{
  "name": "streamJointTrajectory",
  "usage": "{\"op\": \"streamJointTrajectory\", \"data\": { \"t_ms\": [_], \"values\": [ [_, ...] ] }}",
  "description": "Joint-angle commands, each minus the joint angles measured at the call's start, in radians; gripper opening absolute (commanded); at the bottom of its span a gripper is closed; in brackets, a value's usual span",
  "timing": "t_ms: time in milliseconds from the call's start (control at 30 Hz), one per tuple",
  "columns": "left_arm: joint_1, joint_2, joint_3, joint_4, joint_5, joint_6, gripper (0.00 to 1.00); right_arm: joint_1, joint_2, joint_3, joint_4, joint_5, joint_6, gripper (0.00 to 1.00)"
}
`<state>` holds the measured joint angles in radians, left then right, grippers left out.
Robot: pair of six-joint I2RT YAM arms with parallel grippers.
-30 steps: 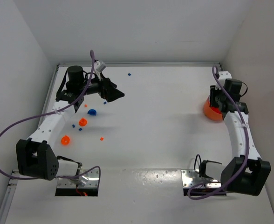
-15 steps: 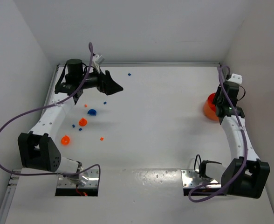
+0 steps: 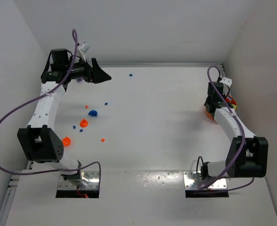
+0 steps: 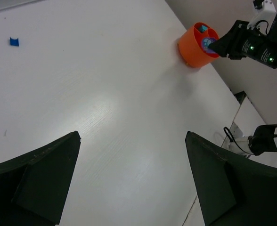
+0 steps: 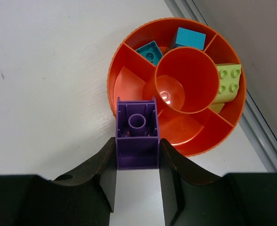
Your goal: Sort the legos into containers by color
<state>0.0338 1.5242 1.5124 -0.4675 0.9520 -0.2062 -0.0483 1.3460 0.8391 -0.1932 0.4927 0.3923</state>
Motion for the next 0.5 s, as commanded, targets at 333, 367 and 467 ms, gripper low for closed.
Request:
{"op": "streamJointTrajectory", "data": {
  "t_ms": [333, 367, 467],
  "values": [
    [0.06, 0.033, 0.023, -0.181, -0.002, 0.172, 1.0, 0.117, 0.035, 0.043, 0.066, 0.207, 0.051, 0.0],
    [0.06, 0.033, 0.023, -0.192, -0.002, 0.185, 1.0, 0.117, 0.035, 0.043, 0.066, 0.207, 0.042, 0.0],
    [0.06, 0.033, 0.023, -0.204, -0.013, 0.195, 1.0, 0.128, 0.035, 0.052, 0.066, 0.198, 0.03, 0.0]
  ]
}}
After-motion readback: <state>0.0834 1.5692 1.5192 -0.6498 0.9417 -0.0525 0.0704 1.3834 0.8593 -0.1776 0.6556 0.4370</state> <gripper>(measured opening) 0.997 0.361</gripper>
